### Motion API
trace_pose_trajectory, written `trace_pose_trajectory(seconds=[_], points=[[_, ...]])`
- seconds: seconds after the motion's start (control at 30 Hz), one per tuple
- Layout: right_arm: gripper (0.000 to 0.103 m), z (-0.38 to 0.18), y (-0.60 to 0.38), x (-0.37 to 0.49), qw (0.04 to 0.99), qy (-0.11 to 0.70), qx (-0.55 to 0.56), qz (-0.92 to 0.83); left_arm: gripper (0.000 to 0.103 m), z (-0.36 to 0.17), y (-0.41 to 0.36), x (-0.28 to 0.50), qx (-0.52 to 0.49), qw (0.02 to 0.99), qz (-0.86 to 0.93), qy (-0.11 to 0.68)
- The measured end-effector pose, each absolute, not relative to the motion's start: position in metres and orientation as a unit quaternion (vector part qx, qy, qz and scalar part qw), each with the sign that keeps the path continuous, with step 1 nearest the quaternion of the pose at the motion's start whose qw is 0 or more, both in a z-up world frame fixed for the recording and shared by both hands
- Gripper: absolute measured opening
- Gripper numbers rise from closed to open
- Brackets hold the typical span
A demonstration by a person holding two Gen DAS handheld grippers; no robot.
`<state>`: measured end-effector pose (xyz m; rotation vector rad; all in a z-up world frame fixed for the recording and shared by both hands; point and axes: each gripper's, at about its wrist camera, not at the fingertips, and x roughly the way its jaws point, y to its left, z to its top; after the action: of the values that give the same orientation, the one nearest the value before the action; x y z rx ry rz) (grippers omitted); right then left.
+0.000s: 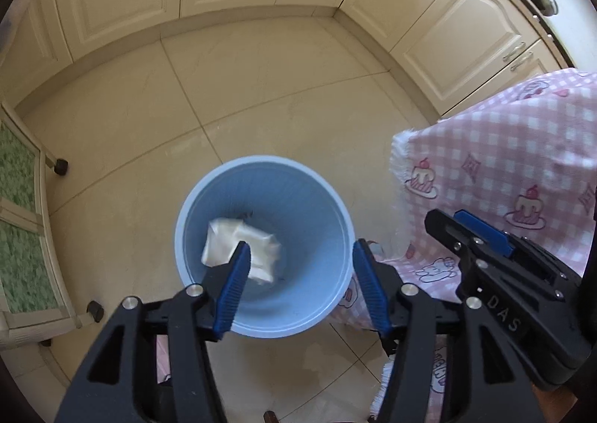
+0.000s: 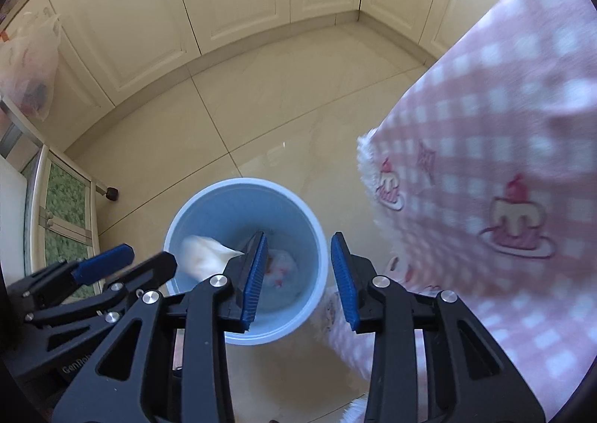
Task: Collect trash
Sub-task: 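Open both tools over the blue bucket, dropping the tissue and gold bag, then move both open tools back over the table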
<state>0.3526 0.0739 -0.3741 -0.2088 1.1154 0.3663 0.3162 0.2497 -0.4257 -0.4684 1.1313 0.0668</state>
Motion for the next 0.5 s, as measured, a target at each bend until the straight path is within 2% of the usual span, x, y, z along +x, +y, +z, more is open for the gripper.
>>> trace_pose_trajectory(seconds=[0.23, 0.5], points=[[0.034, -0.313, 0.057, 0.327, 0.850, 0.483, -0.092, 0.189, 0.056, -0.359, 0.231, 0.293, -0.205, 0.847, 0.017, 0.489], [0.043, -0.190, 0.010, 0.275, 0.904, 0.378, -0.068, 0.189, 0.060, -0.242, 0.183, 0.246, -0.176, 0.901, -0.016, 0.396]])
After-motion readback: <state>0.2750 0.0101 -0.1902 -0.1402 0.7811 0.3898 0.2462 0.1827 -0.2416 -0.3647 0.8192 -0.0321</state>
